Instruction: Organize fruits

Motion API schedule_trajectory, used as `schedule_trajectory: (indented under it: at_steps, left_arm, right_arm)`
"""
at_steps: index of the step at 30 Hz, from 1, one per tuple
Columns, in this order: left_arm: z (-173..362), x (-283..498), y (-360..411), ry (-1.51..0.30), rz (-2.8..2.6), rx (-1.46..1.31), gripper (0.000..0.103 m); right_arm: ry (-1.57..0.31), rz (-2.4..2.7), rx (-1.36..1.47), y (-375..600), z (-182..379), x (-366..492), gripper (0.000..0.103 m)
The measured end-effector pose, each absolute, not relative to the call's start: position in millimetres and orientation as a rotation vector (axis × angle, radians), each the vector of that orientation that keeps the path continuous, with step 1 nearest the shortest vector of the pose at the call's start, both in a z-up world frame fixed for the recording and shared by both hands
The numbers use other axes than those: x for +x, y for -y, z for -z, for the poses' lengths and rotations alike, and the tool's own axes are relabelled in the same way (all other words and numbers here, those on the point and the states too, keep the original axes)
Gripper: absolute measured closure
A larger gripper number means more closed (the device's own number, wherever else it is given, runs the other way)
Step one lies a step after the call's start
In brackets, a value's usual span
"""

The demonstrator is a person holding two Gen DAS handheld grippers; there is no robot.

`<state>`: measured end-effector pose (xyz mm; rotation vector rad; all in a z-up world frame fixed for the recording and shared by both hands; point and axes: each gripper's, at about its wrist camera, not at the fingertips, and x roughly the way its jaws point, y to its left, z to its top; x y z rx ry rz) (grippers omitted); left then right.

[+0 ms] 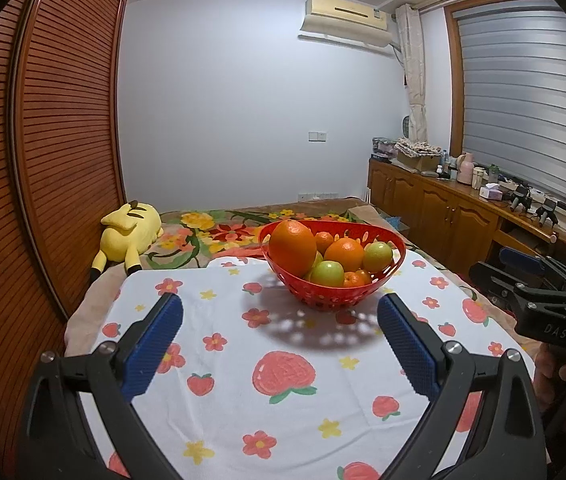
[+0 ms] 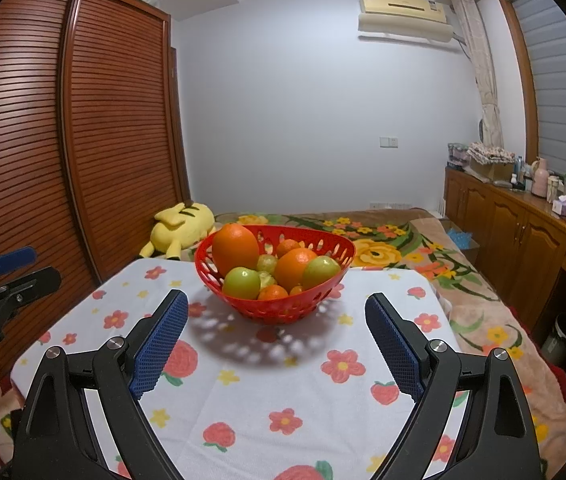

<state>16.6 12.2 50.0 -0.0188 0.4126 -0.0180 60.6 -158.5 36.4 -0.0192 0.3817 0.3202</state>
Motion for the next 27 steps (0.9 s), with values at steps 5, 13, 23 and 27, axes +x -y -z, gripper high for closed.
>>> schedule_trajectory:
  at_steps: [5, 13, 23, 27]
  left_arm:
    - [-50.1, 16.4, -12.1, -0.411, 0.018, -0.018, 0.004]
    - [-50.3, 15.9, -11.8, -0.410, 0.018, -0.015, 0.004]
    - [-50.3, 15.3, -11.4, -0.409, 0.018, -0.018, 0.004]
    - [-49.8, 15.5, -11.6, -0.410, 0.018, -0.018, 0.004]
  right_arm:
    - [-0.383, -0.319, -0.019, 158.4, -36.4, 60.5, 0.011]
    - [-0.379, -0.320, -0.018, 158.2, -36.7, 59.8, 0.011]
    - [-0.380, -0.321, -0.016, 158.5, -36.7, 59.2, 0.011]
    - [-0.378, -0.321, -0.018, 159.4, -36.4, 58.8, 0.011]
